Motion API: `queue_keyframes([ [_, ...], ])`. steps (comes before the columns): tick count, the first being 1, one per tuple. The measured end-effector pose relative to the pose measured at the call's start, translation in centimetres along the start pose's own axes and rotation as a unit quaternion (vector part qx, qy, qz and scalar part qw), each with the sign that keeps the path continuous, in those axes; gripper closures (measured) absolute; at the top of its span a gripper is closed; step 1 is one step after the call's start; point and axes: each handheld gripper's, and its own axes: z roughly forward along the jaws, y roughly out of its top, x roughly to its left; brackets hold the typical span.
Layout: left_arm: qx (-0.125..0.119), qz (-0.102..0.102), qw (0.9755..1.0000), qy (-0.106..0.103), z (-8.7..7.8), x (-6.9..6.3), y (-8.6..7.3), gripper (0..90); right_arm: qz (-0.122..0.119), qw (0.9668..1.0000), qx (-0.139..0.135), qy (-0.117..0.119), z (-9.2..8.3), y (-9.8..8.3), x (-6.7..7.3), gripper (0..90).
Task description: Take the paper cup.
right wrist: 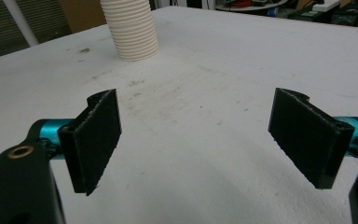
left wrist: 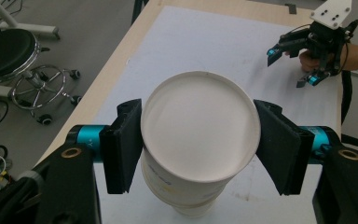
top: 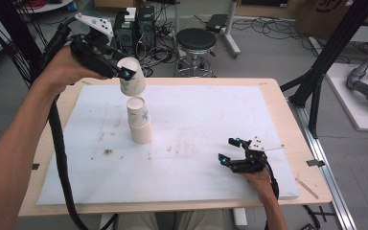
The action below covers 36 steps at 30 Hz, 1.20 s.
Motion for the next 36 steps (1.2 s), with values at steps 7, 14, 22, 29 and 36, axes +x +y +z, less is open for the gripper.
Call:
queue_keyframes([
  [7,-0.048,-0.003,0.9986,-0.022,0.3,-0.6,-0.9,35.9,0.002,1.0000,0.001,0.000,0.0,0.0,0.0,17.5],
  [14,-0.125,-0.015,0.9908,-0.049,1.8,-2.3,-4.0,35.9,-0.003,1.0000,-0.001,-0.001,0.0,0.0,0.0,17.5],
  [22,-0.189,-0.023,0.9788,-0.075,4.4,-4.9,-7.1,35.8,-0.002,1.0000,-0.001,-0.001,0.0,0.0,0.0,17.5],
  [29,-0.253,-0.023,0.9621,-0.099,7.3,-8.4,-10.8,35.9,-0.002,1.0000,-0.002,-0.001,0.0,0.0,0.0,17.5],
  [36,-0.265,-0.018,0.9582,-0.107,9.5,-10.9,-13.4,35.8,-0.001,1.0000,-0.001,-0.002,0.0,0.0,0.0,17.5],
])
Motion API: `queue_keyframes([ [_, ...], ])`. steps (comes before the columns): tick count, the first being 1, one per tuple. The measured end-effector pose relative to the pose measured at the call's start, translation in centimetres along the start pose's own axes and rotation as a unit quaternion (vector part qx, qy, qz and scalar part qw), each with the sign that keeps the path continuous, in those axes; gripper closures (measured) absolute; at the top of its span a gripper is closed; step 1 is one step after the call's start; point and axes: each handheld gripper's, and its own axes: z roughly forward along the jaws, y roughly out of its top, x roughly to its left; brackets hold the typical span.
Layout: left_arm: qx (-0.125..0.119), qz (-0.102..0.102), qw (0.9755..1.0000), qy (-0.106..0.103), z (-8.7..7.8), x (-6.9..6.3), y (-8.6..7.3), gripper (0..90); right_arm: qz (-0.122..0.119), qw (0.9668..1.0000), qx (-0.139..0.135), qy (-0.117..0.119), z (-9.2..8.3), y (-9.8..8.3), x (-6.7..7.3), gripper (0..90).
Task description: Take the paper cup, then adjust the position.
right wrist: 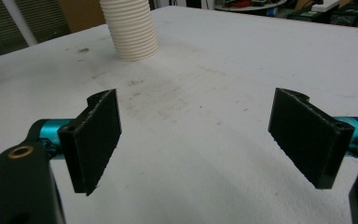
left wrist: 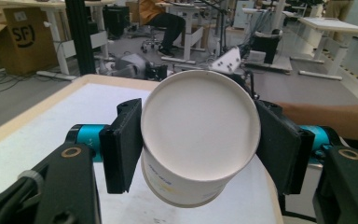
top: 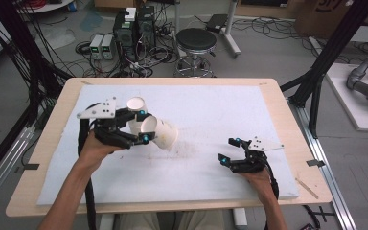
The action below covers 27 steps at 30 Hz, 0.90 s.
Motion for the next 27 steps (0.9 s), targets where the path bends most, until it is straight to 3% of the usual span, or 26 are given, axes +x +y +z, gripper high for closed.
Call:
queue_keyframes([
  [3,-0.017,-0.005,0.9998,-0.009,0.4,-0.8,-2.0,35.7,0.001,1.0000,0.001,0.000,0.0,0.0,0.0,17.5],
  [10,-0.006,-0.018,0.9998,-0.008,0.8,-0.7,-3.9,35.6,-0.003,1.0000,0.001,0.000,0.0,0.0,0.0,17.5],
  [27,-0.008,-0.023,0.9997,-0.002,0.4,0.0,-4.4,35.6,0.005,0.9999,-0.004,0.011,-0.1,0.0,-0.2,17.4],
])
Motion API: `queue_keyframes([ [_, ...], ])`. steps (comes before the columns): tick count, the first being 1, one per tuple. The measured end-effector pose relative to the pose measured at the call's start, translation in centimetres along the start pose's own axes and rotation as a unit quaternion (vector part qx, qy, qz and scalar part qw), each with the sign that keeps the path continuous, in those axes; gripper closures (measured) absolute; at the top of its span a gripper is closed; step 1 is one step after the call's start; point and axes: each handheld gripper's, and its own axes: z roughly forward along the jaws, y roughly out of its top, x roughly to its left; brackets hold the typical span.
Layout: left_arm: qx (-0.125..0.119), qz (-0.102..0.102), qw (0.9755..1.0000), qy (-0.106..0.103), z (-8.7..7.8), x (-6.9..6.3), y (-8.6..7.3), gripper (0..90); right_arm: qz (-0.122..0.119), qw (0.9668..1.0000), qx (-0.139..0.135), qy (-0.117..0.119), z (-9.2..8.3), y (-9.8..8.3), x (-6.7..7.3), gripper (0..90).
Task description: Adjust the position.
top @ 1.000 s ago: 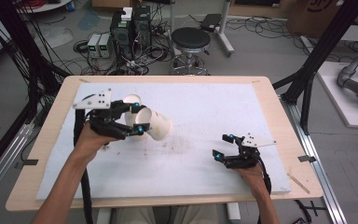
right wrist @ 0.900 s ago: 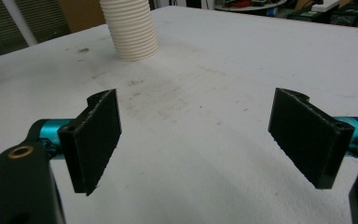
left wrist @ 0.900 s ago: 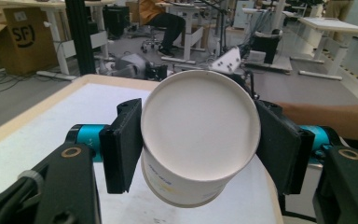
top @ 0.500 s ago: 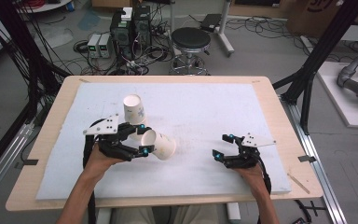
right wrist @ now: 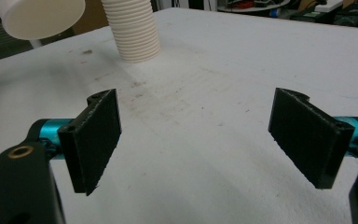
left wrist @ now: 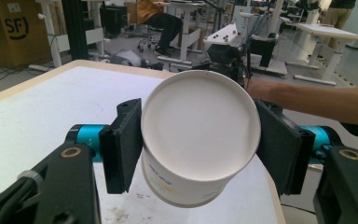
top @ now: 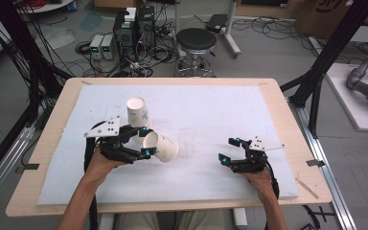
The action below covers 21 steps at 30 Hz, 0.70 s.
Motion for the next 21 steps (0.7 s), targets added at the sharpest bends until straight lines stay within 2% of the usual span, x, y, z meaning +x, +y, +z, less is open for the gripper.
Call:
queue_keyframes([
  [7,-0.004,-0.001,1.0000,-0.008,0.0,0.1,-0.1,35.6,-0.004,0.9997,-0.016,0.017,-0.2,0.5,0.0,17.4],
  [11,-0.017,-0.007,0.9996,-0.022,0.0,0.1,-0.2,35.6,-0.009,0.9982,-0.031,0.050,-0.1,2.1,0.4,17.4],
  [12,-0.019,-0.009,0.9994,-0.027,0.1,0.1,-0.2,35.6,-0.009,0.9982,-0.031,0.050,-0.1,2.1,0.4,17.4],
  [14,-0.021,-0.009,0.9991,-0.036,0.3,0.1,-0.3,35.7,-0.017,0.9963,-0.045,0.071,0.1,3.3,0.8,17.4],
  [15,-0.021,-0.009,0.9991,-0.036,0.3,0.1,-0.3,35.7,-0.017,0.9963,-0.045,0.071,0.1,3.3,0.8,17.4],
  [17,-0.027,-0.012,0.9987,-0.042,0.4,0.1,-0.3,35.7,-0.029,0.9938,-0.045,0.098,0.6,4.6,1.5,17.4],
  [19,-0.029,-0.011,0.9986,-0.044,0.4,0.1,-0.3,35.7,-0.031,0.9929,-0.044,0.106,0.7,5.0,1.7,17.4],
  [20,-0.029,-0.012,0.9985,-0.045,0.4,0.1,-0.3,35.7,-0.043,0.9902,-0.037,0.127,1.2,5.9,2.2,17.4],
  [21,-0.029,-0.010,0.9985,-0.045,0.4,0.0,-0.3,35.7,-0.043,0.9902,-0.037,0.127,1.2,5.9,2.2,17.4],
])
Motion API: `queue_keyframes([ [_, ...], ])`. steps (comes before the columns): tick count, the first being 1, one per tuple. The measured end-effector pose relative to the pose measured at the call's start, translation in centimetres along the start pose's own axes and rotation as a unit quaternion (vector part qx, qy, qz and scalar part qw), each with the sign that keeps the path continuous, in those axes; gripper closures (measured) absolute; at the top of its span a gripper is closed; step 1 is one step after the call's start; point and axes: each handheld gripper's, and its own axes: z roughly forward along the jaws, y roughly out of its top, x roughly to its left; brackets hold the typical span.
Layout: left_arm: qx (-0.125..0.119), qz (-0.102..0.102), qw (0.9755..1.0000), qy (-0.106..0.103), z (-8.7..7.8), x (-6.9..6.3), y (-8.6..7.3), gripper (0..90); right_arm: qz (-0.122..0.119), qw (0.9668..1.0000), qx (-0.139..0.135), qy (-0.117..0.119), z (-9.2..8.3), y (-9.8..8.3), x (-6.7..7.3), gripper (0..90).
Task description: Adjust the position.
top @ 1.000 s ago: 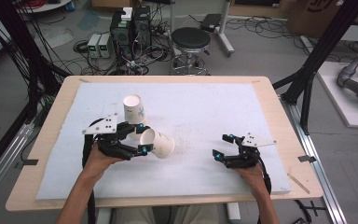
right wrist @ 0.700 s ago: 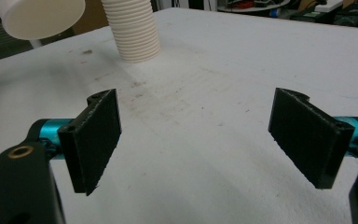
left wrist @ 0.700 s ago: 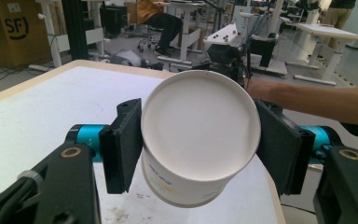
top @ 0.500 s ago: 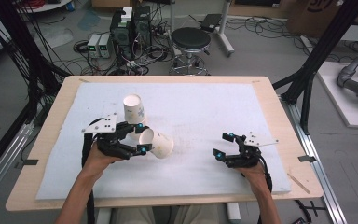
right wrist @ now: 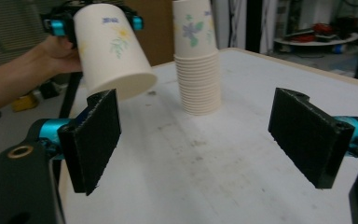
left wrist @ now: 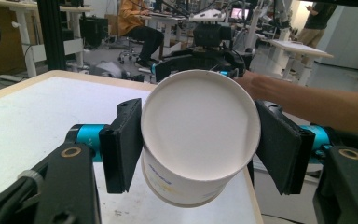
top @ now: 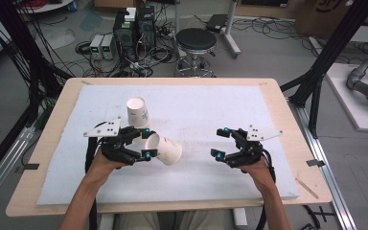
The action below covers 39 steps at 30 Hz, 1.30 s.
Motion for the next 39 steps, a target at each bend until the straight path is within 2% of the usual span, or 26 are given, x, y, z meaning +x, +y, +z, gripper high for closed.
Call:
queue_keyframes([
  [1,-0.001,-0.001,1.0000,0.001,0.0,0.0,0.0,35.7,-0.009,0.9998,0.007,0.018,0.6,0.7,0.2,17.5],
  [3,-0.005,0.000,1.0000,-0.001,0.1,-0.1,0.0,35.7,-0.011,0.9996,0.007,0.027,0.8,1.0,0.3,17.4],
  [4,-0.007,0.001,1.0000,-0.001,0.2,-0.2,0.0,35.7,-0.015,0.9989,0.013,0.041,1.3,1.5,0.4,17.4],
  [6,-0.007,0.001,1.0000,-0.001,0.3,-0.3,0.0,35.7,-0.018,0.9987,0.018,0.045,1.6,1.7,0.5,17.4],
  [8,-0.004,0.003,1.0000,-0.003,0.7,-0.4,0.0,35.7,-0.024,0.9974,0.025,0.064,2.4,2.2,0.9,17.4],
  [13,0.007,0.008,0.9999,-0.005,1.4,-0.6,0.0,35.7,-0.036,0.9950,0.033,0.087,3.6,2.9,1.5,17.4],
  [22,0.019,0.014,0.9996,-0.011,2.3,-1.0,0.1,35.7,-0.047,0.9912,0.044,0.116,5.6,3.7,2.1,17.5],
  [25,0.022,0.015,0.9996,-0.013,2.4,-1.0,0.1,35.7,-0.050,0.9886,0.053,0.132,6.6,3.9,2.4,17.4],
  [31,0.021,0.016,0.9995,-0.018,2.8,-1.2,0.2,35.7,-0.051,0.9860,0.069,0.143,7.9,3.8,2.9,17.5],
  [39,0.010,0.025,0.9992,-0.028,2.9,-1.7,1.1,35.7,-0.053,0.9815,0.086,0.162,9.3,3.5,3.5,17.5],
])
